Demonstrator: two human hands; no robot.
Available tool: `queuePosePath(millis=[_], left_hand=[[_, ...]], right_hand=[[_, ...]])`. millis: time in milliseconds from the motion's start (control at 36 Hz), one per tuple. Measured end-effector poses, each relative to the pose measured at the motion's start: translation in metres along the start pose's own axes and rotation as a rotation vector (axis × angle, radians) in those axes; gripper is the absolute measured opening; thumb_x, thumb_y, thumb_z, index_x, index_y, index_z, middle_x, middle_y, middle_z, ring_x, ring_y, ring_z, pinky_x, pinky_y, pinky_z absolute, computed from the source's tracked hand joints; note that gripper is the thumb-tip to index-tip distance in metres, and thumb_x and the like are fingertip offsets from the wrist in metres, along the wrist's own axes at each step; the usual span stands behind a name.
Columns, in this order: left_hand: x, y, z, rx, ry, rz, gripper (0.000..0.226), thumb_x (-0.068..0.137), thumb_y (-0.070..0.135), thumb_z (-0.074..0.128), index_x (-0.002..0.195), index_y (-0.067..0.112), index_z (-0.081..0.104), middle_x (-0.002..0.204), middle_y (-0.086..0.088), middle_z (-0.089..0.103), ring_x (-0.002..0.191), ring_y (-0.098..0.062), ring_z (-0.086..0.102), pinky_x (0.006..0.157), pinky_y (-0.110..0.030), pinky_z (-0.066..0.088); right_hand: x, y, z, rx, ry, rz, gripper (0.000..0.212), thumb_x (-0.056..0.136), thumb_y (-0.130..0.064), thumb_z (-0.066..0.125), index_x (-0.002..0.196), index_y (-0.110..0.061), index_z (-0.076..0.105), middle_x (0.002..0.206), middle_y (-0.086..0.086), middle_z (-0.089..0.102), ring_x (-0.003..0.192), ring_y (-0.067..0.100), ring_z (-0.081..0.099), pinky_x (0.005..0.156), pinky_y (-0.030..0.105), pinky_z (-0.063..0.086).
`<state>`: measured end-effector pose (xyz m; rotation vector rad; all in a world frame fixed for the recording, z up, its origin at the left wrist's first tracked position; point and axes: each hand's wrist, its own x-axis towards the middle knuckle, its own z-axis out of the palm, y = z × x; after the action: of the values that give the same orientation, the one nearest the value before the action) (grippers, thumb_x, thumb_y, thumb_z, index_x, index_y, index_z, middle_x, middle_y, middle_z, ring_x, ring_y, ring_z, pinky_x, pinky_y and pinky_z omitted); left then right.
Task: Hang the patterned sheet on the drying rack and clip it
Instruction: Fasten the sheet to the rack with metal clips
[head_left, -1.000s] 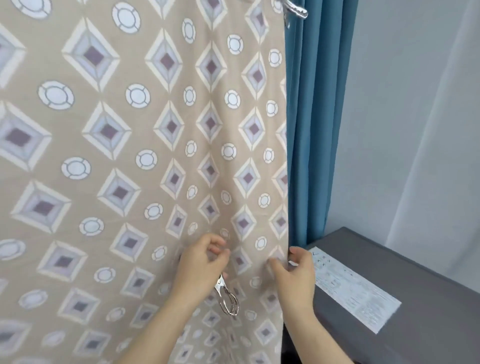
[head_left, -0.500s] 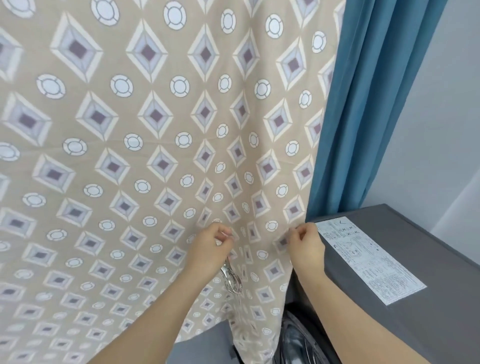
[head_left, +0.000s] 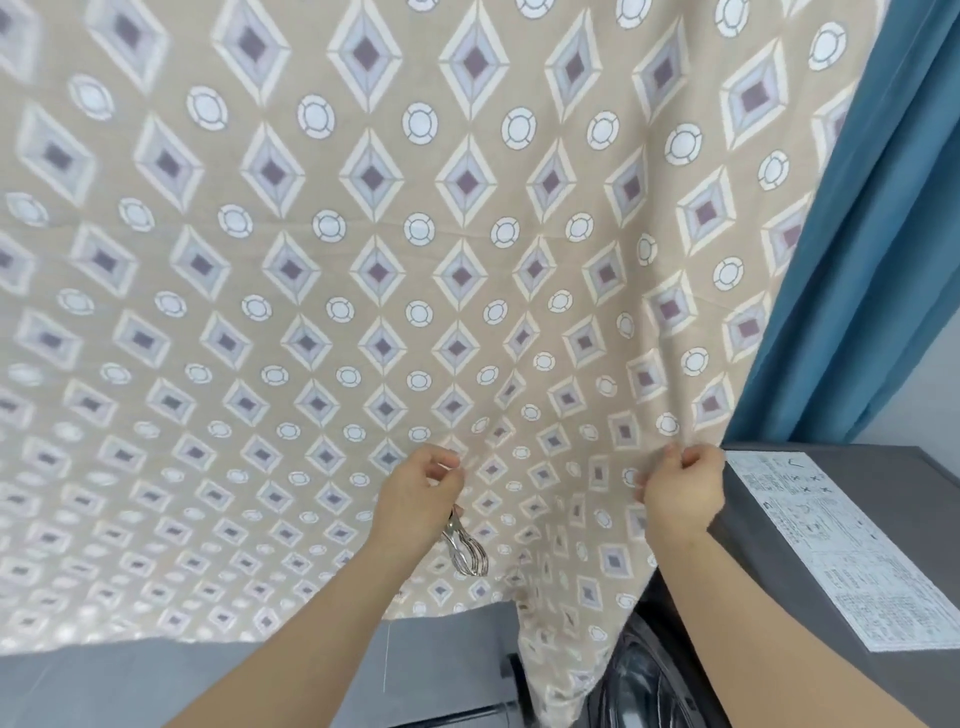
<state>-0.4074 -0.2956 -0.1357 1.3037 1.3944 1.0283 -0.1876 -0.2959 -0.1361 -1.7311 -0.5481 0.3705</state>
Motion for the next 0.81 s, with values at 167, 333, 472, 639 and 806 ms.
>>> queuePosePath(millis=[167,333,472,639,806], left_hand=[[-0.002,-0.013,-0.034,-0.058,0.144,-0.064,0.014,0.090,0.012,0.051,0.081,0.021,0.055,0.076,0.002,0.053,0.056,-0.019,0.059,0.055,-0.026,0.040],[-0.002,-0.027,-0.074,-0.178,0.270,-0.143,0.010,0.091,0.015,0.050,0.084,0.016,0.057,0.071,-0.001,0.053,0.062,-0.023,0.058,0.064,-0.031,0.043],[-0.010,-0.058,-0.126,-0.269,0.407,-0.220,0.018,0.092,0.012,0.049,0.076,0.018,0.055,0.075,-0.005,0.053,0.061,-0.021,0.054,0.063,-0.031,0.039],[-0.033,-0.105,-0.231,-0.288,0.627,-0.283,0.014,0.093,0.014,0.046,0.090,0.016,0.059,0.079,-0.002,0.055,0.069,-0.020,0.055,0.065,-0.034,0.044],[-0.054,-0.145,-0.355,-0.322,0.726,-0.360,0.021,0.094,0.013,0.043,0.079,0.018,0.056,0.078,-0.003,0.054,0.067,-0.017,0.052,0.066,-0.032,0.045]], right_hand=[[-0.028,0.005,0.015,0.089,-0.043,0.067,0.013,0.094,-0.020,0.046,0.082,-0.012,0.046,0.078,0.008,0.057,0.067,0.025,0.057,0.066,0.035,0.047],[-0.103,0.003,0.048,0.057,-0.563,0.146,0.020,0.092,-0.012,0.051,0.073,-0.013,0.046,0.068,0.005,0.052,0.058,0.017,0.047,0.054,0.025,0.035],[-0.193,0.007,0.091,-0.059,-1.045,0.145,0.007,0.091,-0.022,0.056,0.089,-0.016,0.058,0.081,0.000,0.060,0.060,0.012,0.051,0.054,0.021,0.037],[-0.312,0.015,0.160,-0.106,-1.296,0.166,0.003,0.089,-0.019,0.060,0.088,-0.021,0.058,0.079,-0.003,0.060,0.056,0.009,0.053,0.047,0.015,0.040],[-0.421,0.003,0.224,-0.062,-1.410,0.240,0.002,0.087,-0.011,0.062,0.089,-0.011,0.062,0.071,0.001,0.063,0.052,0.009,0.055,0.052,0.020,0.045]])
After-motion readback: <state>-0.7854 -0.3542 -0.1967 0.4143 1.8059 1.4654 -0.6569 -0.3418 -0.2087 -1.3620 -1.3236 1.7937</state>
